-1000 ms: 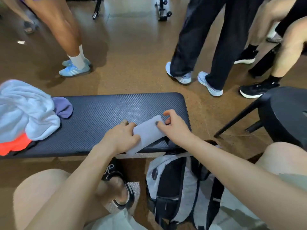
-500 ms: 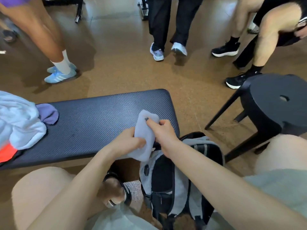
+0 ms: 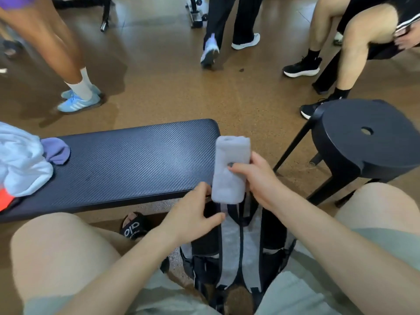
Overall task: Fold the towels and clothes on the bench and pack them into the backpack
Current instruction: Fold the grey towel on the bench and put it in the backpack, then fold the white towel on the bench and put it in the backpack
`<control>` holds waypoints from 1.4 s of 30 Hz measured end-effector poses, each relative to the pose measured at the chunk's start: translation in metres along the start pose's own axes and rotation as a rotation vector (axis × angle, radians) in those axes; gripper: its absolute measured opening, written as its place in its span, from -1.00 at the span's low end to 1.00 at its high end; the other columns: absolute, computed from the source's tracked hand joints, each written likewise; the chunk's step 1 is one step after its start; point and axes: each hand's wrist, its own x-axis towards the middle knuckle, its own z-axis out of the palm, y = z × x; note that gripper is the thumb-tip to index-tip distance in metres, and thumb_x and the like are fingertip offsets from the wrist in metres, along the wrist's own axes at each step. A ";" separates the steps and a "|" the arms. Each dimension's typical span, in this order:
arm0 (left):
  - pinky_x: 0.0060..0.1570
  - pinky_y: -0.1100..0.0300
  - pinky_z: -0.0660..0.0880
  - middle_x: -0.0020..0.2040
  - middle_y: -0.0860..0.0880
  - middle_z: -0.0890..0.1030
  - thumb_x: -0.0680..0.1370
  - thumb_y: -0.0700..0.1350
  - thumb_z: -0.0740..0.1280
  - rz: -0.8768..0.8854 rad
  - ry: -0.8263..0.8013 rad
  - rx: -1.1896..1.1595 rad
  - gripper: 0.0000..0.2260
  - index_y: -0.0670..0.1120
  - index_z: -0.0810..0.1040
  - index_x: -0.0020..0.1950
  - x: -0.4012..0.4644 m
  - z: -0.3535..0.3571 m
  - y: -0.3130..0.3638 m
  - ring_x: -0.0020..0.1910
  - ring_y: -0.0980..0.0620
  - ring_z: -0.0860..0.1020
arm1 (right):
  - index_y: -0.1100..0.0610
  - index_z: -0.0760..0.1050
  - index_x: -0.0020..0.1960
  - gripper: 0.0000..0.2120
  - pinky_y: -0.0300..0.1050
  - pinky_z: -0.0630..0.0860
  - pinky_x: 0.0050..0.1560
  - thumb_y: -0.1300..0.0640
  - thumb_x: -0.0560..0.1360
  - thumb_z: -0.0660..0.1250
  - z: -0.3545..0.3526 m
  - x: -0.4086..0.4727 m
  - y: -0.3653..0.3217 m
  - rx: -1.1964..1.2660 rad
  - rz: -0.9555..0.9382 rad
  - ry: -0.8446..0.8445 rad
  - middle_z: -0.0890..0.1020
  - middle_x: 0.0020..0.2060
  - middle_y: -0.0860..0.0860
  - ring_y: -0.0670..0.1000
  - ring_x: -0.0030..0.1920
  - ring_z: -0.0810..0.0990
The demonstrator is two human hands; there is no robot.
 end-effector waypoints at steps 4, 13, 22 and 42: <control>0.27 -0.01 0.44 0.29 0.00 0.45 0.48 0.25 0.36 0.110 0.014 0.254 -0.39 -0.02 0.31 0.41 0.012 0.024 0.001 0.28 -0.04 0.42 | 0.09 0.50 0.29 -0.61 0.09 0.63 0.01 0.32 0.49 0.38 -0.036 0.010 -0.012 0.197 -0.001 0.217 0.67 0.11 0.09 0.13 0.13 0.66; -0.13 0.10 0.39 -0.01 0.05 0.38 0.50 0.22 0.37 0.257 -0.179 0.272 -0.71 0.09 0.34 -0.05 0.008 0.030 0.020 -0.03 -0.02 0.46 | 0.08 0.50 0.31 -0.56 0.09 0.62 0.09 0.35 0.47 0.41 -0.051 -0.005 -0.001 0.190 -0.029 0.207 0.67 0.10 0.09 0.14 0.15 0.66; -0.24 0.14 0.37 -0.20 0.13 0.42 0.43 0.11 0.47 0.221 -0.294 0.089 -0.67 0.08 0.33 -0.07 -0.050 0.027 0.017 -0.25 0.17 0.38 | 0.02 0.52 0.19 -0.57 0.05 0.59 0.08 0.25 0.37 0.49 -0.022 -0.044 0.030 -0.518 -0.252 -0.200 0.66 0.03 -0.02 0.01 0.07 0.64; -0.27 0.39 0.40 -0.23 0.20 0.54 0.46 0.03 0.51 0.031 -0.432 -0.109 -0.81 0.03 0.55 -0.05 -0.069 -0.004 0.005 -0.27 0.26 0.49 | 0.15 0.51 0.19 -0.77 -0.02 0.48 -0.09 0.10 0.56 0.29 0.038 -0.025 0.070 -1.735 -0.156 -0.645 0.59 0.12 0.13 0.19 0.12 0.60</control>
